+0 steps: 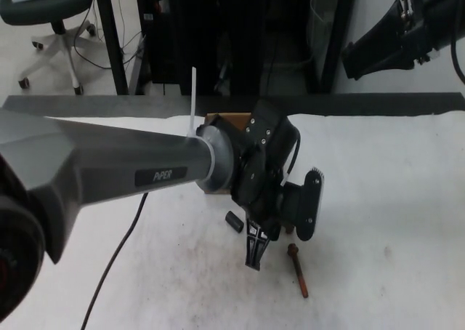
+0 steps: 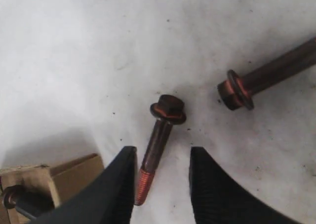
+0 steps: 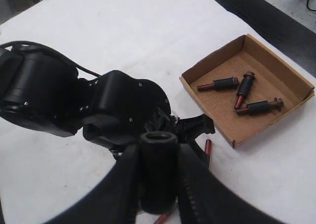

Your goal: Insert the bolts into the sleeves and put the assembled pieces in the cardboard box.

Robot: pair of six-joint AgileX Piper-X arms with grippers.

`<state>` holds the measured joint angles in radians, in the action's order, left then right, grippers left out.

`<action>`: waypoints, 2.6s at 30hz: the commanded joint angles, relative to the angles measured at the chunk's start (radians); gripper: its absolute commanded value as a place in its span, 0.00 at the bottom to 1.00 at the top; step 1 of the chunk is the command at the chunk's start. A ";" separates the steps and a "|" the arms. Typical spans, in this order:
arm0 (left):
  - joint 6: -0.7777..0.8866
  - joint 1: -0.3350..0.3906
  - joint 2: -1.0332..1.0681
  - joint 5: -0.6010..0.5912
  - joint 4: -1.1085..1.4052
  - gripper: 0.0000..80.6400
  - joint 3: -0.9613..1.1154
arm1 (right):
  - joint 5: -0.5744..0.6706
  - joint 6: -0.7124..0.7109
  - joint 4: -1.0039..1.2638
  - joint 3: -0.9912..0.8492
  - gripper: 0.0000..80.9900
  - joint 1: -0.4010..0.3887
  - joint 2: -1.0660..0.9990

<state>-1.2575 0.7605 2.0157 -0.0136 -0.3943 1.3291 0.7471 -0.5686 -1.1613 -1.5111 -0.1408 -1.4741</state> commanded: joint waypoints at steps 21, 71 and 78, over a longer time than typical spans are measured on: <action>0.000 0.001 0.038 -0.063 0.098 0.00 0.009 | 0.024 -0.009 -0.003 -0.003 0.01 0.004 0.008; 0.058 -0.012 0.078 -0.123 -0.174 0.36 0.172 | 0.129 -0.015 -0.023 -0.003 0.01 0.004 0.008; 0.042 -0.012 0.135 -0.123 -0.175 0.36 0.172 | 0.129 -0.057 -0.074 -0.003 0.01 0.004 0.009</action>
<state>-1.2113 0.7511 2.1328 -0.1313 -0.5576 1.4999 0.8603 -0.5786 -1.1896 -1.5111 -0.1408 -1.4741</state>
